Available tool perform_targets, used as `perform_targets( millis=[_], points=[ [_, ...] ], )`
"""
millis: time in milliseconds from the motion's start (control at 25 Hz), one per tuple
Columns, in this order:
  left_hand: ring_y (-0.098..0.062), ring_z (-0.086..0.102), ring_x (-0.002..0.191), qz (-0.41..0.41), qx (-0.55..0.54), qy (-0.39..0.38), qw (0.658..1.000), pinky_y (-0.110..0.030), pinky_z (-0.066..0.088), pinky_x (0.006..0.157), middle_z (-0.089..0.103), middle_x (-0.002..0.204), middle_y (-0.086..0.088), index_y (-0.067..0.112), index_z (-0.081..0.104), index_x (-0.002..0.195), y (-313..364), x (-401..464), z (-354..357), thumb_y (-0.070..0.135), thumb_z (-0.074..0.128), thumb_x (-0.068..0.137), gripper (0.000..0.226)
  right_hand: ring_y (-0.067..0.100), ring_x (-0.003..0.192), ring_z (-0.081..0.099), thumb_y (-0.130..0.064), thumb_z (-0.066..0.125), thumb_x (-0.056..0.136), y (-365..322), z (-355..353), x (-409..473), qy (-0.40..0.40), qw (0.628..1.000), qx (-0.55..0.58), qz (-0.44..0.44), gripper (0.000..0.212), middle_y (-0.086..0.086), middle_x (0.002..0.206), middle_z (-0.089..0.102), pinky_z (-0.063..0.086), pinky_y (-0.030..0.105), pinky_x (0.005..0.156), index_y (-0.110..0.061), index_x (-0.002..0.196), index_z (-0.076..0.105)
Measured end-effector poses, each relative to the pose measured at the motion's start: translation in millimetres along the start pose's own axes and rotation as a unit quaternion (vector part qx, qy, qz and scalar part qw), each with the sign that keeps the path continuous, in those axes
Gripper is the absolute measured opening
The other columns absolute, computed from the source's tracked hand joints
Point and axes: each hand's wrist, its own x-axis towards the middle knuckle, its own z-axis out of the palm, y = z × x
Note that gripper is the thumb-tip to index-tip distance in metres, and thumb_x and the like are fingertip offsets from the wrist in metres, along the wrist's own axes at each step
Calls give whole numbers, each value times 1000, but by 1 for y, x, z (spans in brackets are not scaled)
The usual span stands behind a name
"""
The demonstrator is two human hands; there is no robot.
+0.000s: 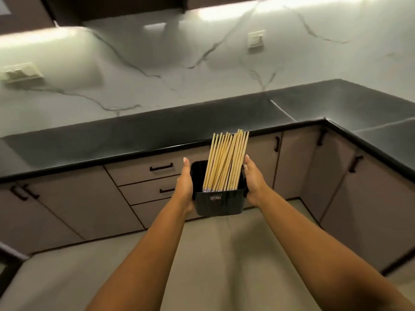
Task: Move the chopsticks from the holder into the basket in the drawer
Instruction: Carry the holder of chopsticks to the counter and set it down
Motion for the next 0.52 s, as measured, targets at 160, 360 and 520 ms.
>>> perform_targets(
  millis=[160, 360, 520],
  points=[
    [-22, 71, 90, 37, -29, 71, 996, -30, 55, 56, 72, 108, -11, 15, 55, 127, 34, 41, -47, 71, 24, 88, 75, 21, 105, 68, -51, 29, 99, -8, 49, 82, -86, 996, -9, 22, 49, 5, 111, 72, 49, 47, 93, -29, 101, 73],
    [-14, 72, 84, 85, -31, 136, 987, -24, 55, 54, 73, 103, -5, 18, 55, 123, 64, 87, -112, 71, 24, 88, 71, 16, 93, 72, -54, 28, 98, 0, 108, 169, -141, 988, -16, 63, 55, 1, 101, 76, 52, 38, 76, -32, 89, 77],
    [-12, 73, 79, 106, -32, 155, 982, -25, 55, 57, 77, 87, 2, 24, 62, 108, 100, 135, -166, 71, 23, 89, 64, 24, 107, 66, -57, 21, 98, 11, 160, 241, -147, 985, -27, 80, 60, 7, 112, 72, 45, 46, 95, -22, 110, 69]
  ],
)
